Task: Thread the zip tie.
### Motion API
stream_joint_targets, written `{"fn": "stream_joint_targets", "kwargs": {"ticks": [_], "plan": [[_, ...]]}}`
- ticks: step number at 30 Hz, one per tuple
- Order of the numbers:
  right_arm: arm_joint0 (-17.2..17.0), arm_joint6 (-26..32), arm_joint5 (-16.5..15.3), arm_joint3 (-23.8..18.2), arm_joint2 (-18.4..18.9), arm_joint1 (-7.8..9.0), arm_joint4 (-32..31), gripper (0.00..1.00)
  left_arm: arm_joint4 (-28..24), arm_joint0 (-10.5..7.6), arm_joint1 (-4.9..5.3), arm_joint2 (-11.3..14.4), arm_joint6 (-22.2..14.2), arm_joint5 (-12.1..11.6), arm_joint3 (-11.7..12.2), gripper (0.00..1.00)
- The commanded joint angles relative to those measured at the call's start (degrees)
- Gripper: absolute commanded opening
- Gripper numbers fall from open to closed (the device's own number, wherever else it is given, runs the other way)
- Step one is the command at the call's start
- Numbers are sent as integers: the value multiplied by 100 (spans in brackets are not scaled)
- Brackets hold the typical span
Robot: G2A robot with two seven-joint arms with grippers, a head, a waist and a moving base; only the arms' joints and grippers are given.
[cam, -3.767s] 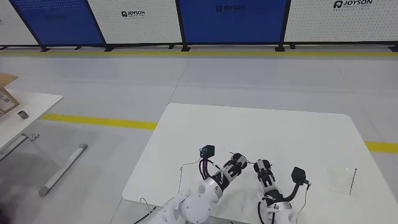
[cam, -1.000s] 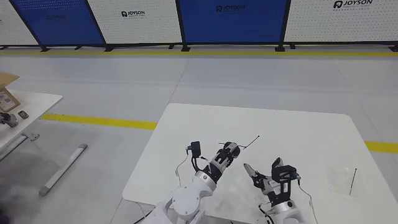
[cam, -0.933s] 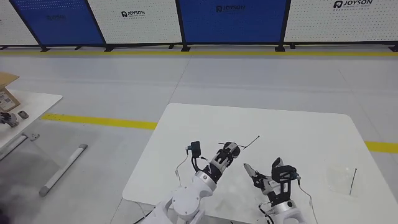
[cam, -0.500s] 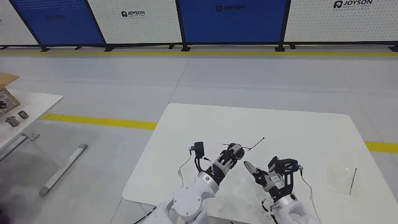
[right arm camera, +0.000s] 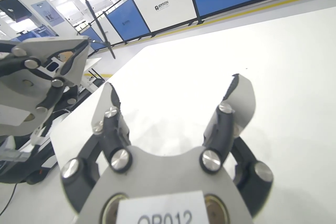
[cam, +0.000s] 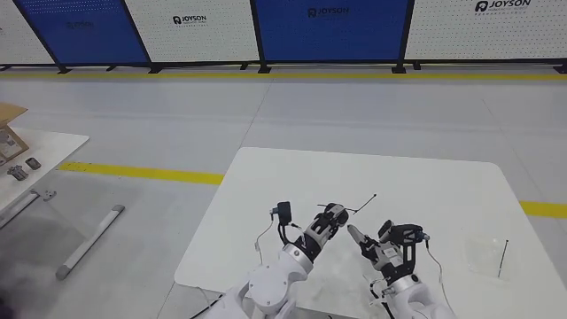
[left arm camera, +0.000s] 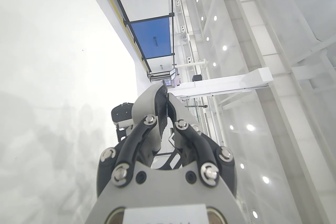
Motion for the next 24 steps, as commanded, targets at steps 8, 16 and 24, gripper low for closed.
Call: {"fn": "stream_joint_targets", "kwargs": {"ticks": [8,16,24], "plan": [[58,12,-77,-29,-84,4,-17,40,25,-65,-11,40,-37,42,70,0],[78,31,-53,-69,-137,8,-26,36,53,-131,-23,91,-96,48,168,0],[73,-37,-40,-129,-149,12,15,31,112,-138,-26,127,-124,54,205,0]]}}
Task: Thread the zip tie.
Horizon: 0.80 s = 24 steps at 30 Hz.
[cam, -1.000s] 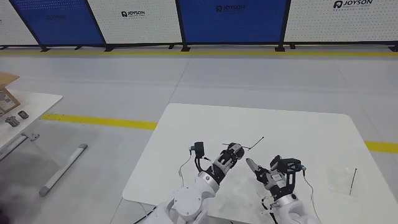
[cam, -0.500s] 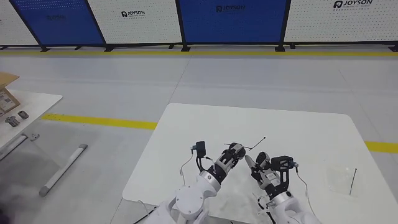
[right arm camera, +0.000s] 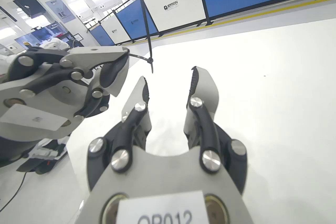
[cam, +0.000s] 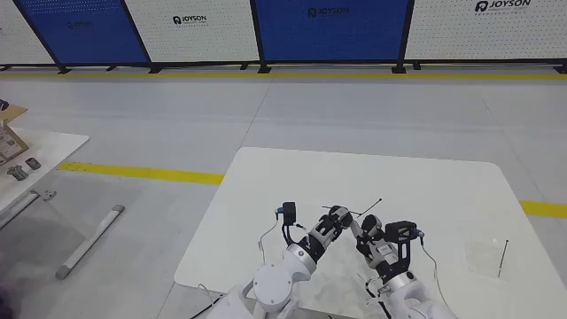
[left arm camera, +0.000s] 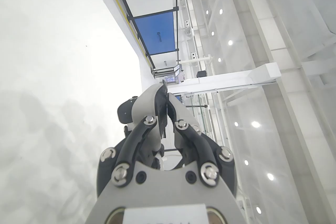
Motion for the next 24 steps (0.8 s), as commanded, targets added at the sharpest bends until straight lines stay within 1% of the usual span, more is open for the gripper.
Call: {"fn": "stream_joint_targets", "kwargs": {"ticks": [1,6,11,20,22,23,24], "plan": [[4,-3,8,-11,-7,0,8,31,15,-4,-2,14,-4,2,13,0],[26,-6,29,-18,-28,1,14,27,81,-10,-4,47,-18,2,30,0],[40,-40,42,-13,-46,1,23,20,128,0,-5,63,-5,-8,28,0],[44,-55,58,-17,-58,7,17,17,202,0,-12,115,22,25,39,0],[43,-63,58,-17,-59,9,24,8,210,-2,-14,119,28,29,38,0],[42,-67,58,-17,-59,9,29,0,211,-2,-14,119,33,30,38,0],[42,-70,59,-16,-59,10,34,0,212,0,-15,119,40,29,37,0]]}}
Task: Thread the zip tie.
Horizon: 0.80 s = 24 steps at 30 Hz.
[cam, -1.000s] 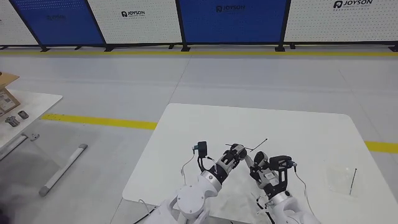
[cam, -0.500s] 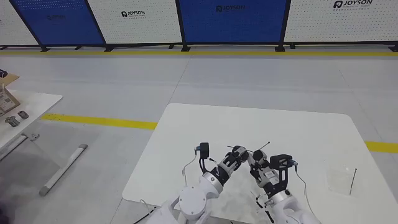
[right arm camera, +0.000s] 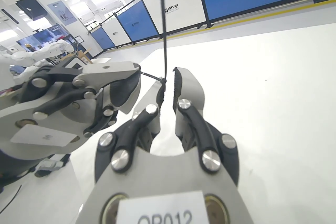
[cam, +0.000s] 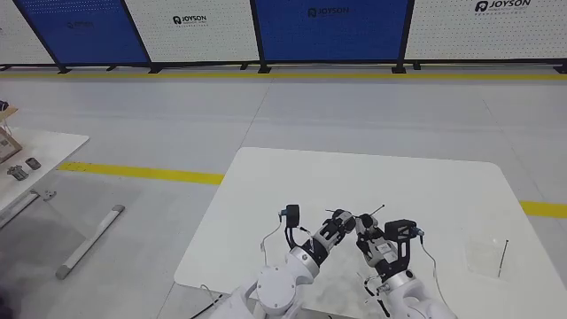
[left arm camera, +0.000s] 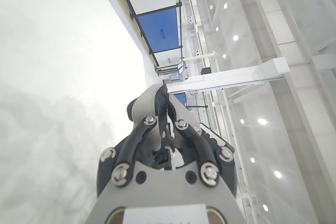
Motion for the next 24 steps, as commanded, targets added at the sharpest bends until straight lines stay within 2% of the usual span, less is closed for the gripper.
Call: {"fn": "stream_joint_targets", "kwargs": {"ticks": [1,7,24], "plan": [[1,-3,3,4,0,1,8,0,0,4,-1,0,16,-3,-3,0],[38,79,4,56,-17,3,34,0,-4,12,-4,10,4,-16,-15,0],[114,201,33,118,-129,7,-62,0,-44,120,20,-36,-188,-364,-184,0]]}}
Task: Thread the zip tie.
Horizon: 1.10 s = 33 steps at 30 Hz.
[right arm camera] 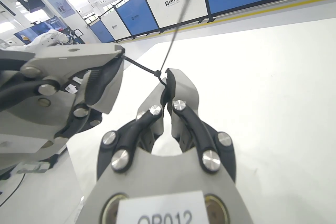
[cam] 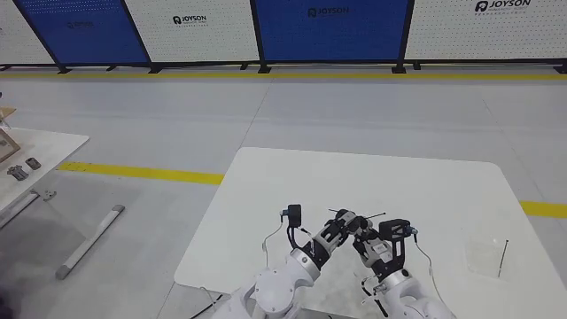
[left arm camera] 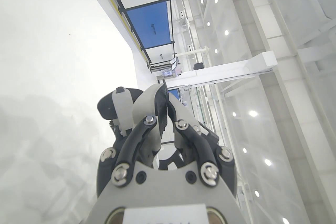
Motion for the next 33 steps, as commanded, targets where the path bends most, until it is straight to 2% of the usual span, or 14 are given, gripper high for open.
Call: {"fn": "stream_joint_targets", "kwargs": {"ticks": [1,9,22,33], "plan": [[8,5,6,9,-14,0,-16,0,-10,18,4,-15,-9,-32,-20,0],[19,19,28,45,-70,4,-130,0,-161,87,21,-121,-56,-204,-77,0],[81,-38,-6,170,-154,6,-263,0,-369,301,76,-401,-166,-546,-291,0],[139,-46,-71,278,-157,14,-282,0,-348,413,97,-376,-285,-737,-369,0]]}}
